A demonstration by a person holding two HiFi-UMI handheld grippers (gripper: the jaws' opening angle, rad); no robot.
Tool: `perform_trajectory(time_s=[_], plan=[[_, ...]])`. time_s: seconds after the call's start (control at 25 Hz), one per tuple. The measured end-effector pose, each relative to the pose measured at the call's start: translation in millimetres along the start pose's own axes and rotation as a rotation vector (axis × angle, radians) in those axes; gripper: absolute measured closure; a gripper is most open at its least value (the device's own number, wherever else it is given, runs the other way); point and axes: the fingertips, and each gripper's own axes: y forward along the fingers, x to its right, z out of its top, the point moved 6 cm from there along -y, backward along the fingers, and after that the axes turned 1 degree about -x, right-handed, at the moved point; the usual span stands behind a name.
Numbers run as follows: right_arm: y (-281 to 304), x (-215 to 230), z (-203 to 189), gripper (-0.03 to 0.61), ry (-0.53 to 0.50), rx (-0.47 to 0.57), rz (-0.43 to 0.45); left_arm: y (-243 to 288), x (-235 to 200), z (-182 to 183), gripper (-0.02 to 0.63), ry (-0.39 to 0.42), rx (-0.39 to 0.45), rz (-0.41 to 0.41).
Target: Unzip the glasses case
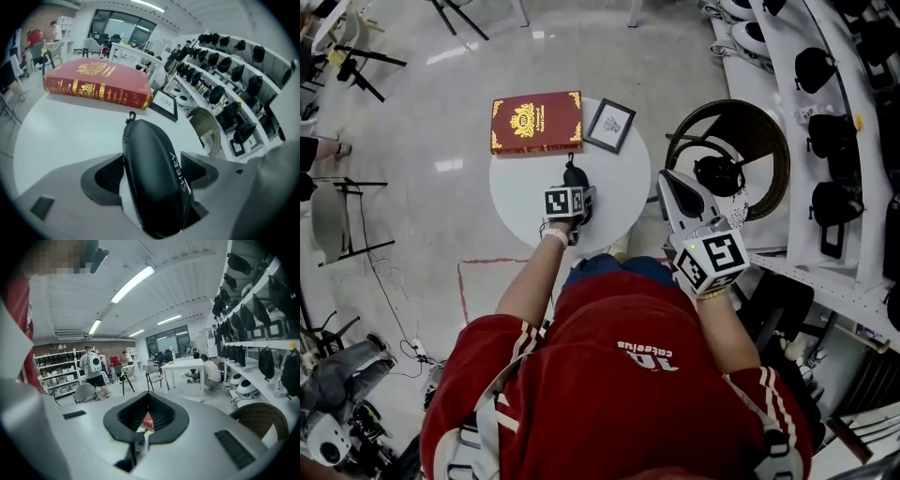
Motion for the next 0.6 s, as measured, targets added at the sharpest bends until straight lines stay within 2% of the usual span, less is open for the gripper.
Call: perform_trajectory(time_s=[0.12,0.24,0.44,0.6], plan=[[0,2,1,0.563,0.003,0.001,0.0,5,5,-6,0.233,0.03,-0.067,0.08],[-3,3,1,0.563,0.012,0.003,-0.003,2,6,1,0.251,0.037,-0.065,0.098],[-9,0,3,0.563,0.025,0.006,-0.003,-2,-2,-1,0.272,-0.026,-0.043,0.005],[-10,-2,6,0.563,0.021,0.017,-0.008,-18,-12,5,0.273,-0.13,0.052,-0.09]])
